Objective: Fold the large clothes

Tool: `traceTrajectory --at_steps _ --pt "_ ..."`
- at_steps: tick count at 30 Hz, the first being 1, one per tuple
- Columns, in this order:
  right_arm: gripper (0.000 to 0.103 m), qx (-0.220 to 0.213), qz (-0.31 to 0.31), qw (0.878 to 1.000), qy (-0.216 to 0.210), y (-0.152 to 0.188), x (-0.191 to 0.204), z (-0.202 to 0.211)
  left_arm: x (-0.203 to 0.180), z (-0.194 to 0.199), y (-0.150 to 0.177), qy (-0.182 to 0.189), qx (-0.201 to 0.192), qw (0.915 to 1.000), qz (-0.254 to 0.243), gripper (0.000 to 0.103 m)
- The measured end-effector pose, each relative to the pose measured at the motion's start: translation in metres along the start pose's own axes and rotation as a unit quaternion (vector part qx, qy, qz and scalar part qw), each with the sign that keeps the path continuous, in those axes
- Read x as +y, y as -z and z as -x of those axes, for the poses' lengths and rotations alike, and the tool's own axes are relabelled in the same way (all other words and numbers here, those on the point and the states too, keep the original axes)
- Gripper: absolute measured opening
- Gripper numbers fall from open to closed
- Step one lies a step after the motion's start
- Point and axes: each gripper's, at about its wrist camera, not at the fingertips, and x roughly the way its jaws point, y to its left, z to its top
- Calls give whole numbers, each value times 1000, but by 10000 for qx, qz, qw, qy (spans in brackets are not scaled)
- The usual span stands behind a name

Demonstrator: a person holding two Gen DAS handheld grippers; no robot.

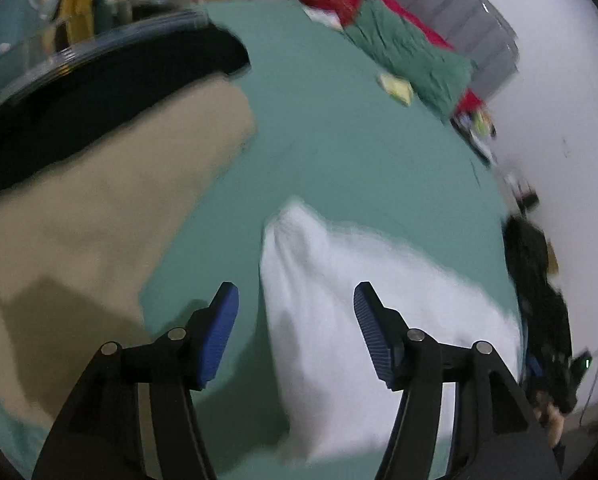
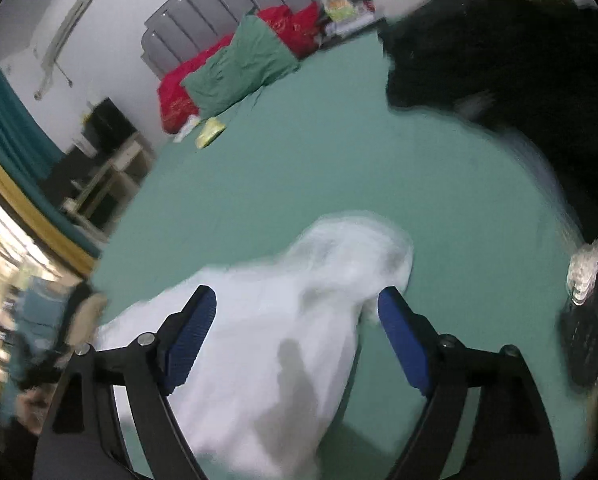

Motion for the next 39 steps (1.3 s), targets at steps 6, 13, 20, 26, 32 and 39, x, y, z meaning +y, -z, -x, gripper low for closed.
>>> traceTrajectory --at_steps 6,13,20,26,32,39 --pt "57 784 -229 9954 -508 75 -8 -10 -14 -12 59 -490 411 9947 -805 64" --pt "11 839 250 9955 -375 87 11 18 -35 16 74 -495 336 9910 -1196 6" --pt "13 1299 515 9901 155 124 11 65 -23 49 116 -554 681 9900 -1106 7" --pt "49 1082 610 9863 1084 120 5 82 -23 63 122 -796 672 9896 -991 48" --pt "56 479 1296 9885 619 92 50 86 -80 81 98 -207 95 9879 -1534 56" --pt "57 1259 1130 9848 -391 98 78 3 -119 -8 109 481 1481 9733 -1685 56"
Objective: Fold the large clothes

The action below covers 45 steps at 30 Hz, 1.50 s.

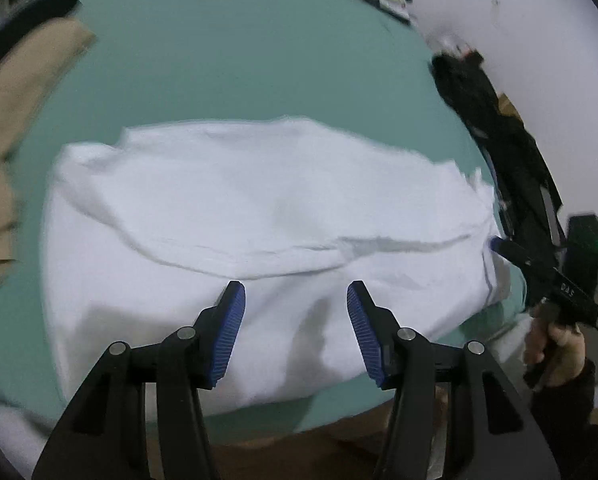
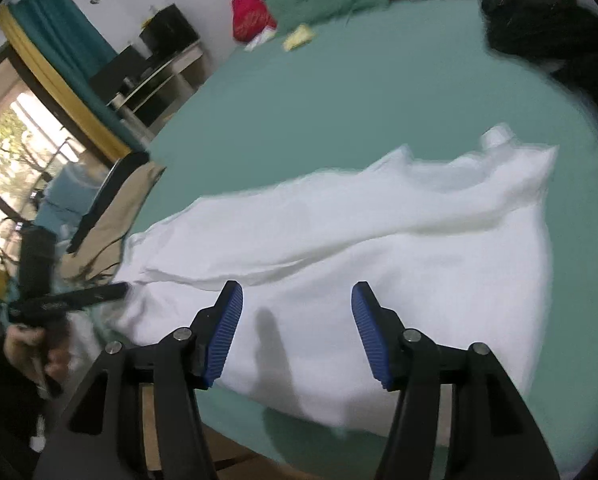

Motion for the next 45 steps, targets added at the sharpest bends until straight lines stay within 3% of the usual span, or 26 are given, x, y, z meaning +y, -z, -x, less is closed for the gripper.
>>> traceTrajectory --at_steps 3,9,13,17,19,20,23,25,27,31,34,37,39,45 --pt "57 228 169 9995 137 -3 4 -24 -9 -12 -2 -149 113 9996 -218 56" --pt "57 510 976 9928 464 -18 24 -43 -12 -16 -21 -797 -175 9938 -755 56" --pt "57 617 1440 9866 464 -34 37 -54 -10 -30 -41 -683 -142 9951 -703 56" --pt "57 613 778 9949 -193 -64 16 -79 -7 -39 -64 -484 -219 9962 -694 56" --pt "57 582 406 9971 -285 -81 4 -90 -8 -41 -82 -716 -416 9938 -746 56" --pt "57 468 344 9983 -103 -93 0 -93 -5 -39 -93 -921 -579 9911 -768 56" --pt "57 83 524 9986 74 -119 2 -92 9 -32 -118 -1001 -895 9890 -618 56" --pt "58 -117 534 9983 184 -133 0 -86 19 -25 -132 -1270 -1047 9848 -563 56" --pt "63 -236 577 9960 639 -139 1 -78 28 -13 -138 -1491 -1160 9807 -514 56" --pt "72 -519 620 9946 652 -122 6 -44 37 16 -117 -1397 -1206 9818 -440 56" --pt "73 -232 516 9944 888 -91 -9 -33 43 19 -89 -1263 -841 9874 -446 56" --pt "73 203 156 9946 1006 -68 -39 -38 56 3 -66 -1639 -354 9846 -495 56" --pt "73 357 21 9902 1347 -62 -57 -43 75 -2 -59 -1959 -203 9800 -296 56" --pt "73 167 109 9874 1570 -73 -69 -50 117 2 -68 -2295 -630 9705 391 56"
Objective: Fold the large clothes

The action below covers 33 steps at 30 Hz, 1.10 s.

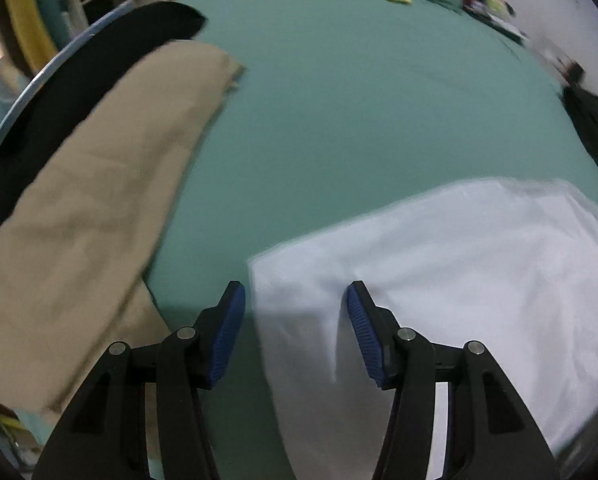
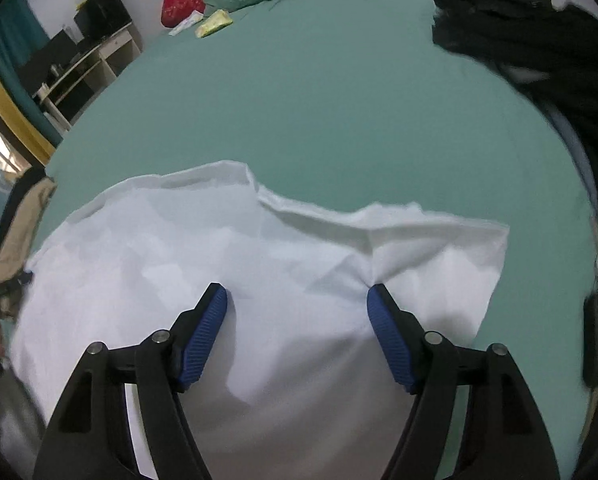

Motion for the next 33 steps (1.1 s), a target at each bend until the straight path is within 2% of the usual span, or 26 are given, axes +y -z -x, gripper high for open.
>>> traceTrajectory --at_steps 4,7,9,11,14,16,19,23,24,26,29,33 --pt "73 -169 258 9984 476 -15 7 3 5 -2 -16 -359 -359 9987 -51 56" --pt "73 -510 240 9965 622 -15 15 30 14 12 -21 -306 -553 9978 224 56" --pt "73 -712 148 9957 567 -4 20 54 11 31 -17 -154 -715 9970 257 56" --pt "74 -838 -50 9952 505 11 23 77 2 54 -7 158 -914 9955 213 56" --pt "76 -815 -350 9955 345 46 26 101 -14 88 20 461 -1123 9926 99 56" --pt "81 -755 -505 9956 248 66 27 111 -30 99 39 656 -1082 9920 -7 56" --pt "82 -574 -818 9950 53 106 24 121 -53 100 74 855 -852 9926 106 56" --pt "82 -482 -1086 9914 -551 149 31 122 -71 83 117 897 -252 9956 52 56" --pt "82 -431 -1056 9915 -619 154 35 119 -72 77 128 857 -131 9962 19 56" --pt "82 -397 -966 9919 -721 160 40 111 -75 76 137 708 -206 9972 -79 56" --pt "83 -225 -1193 9879 -962 162 38 90 -75 82 137 692 -191 9974 9 56" --pt "85 -397 -1393 9849 -948 160 36 83 -78 87 139 647 -273 9975 64 56"
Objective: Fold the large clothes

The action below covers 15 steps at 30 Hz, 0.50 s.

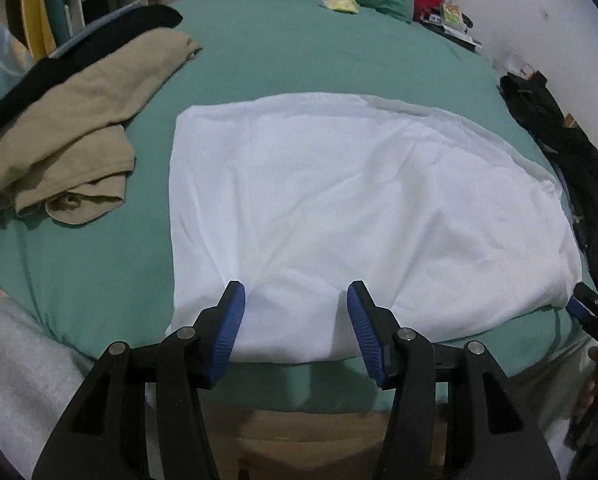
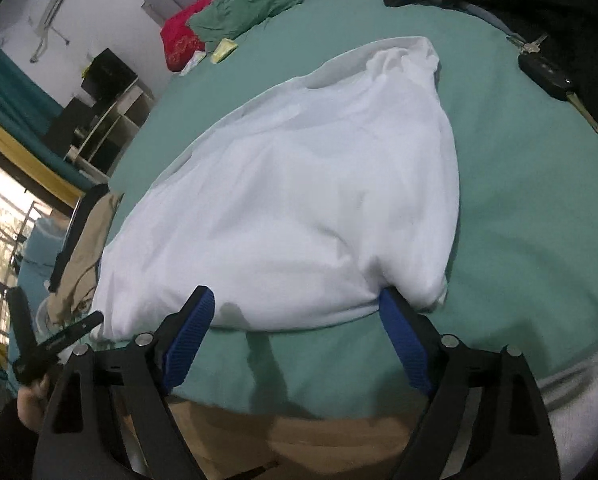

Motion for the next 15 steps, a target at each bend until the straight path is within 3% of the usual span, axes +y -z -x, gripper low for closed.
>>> traceTrajectory --at_steps 3,9,15 --pt "85 -134 -201 9997 99 -4 -3 0 -8 9 3 -35 -73 10000 16 56" --pt "86 -395 -681 9969 -43 -31 -11 -11 -35 25 -22 70 -537 9984 -133 56" --pt "86 -857 -954 9887 781 -14 -31 21 -72 20 -46 218 -692 9967 -371 56"
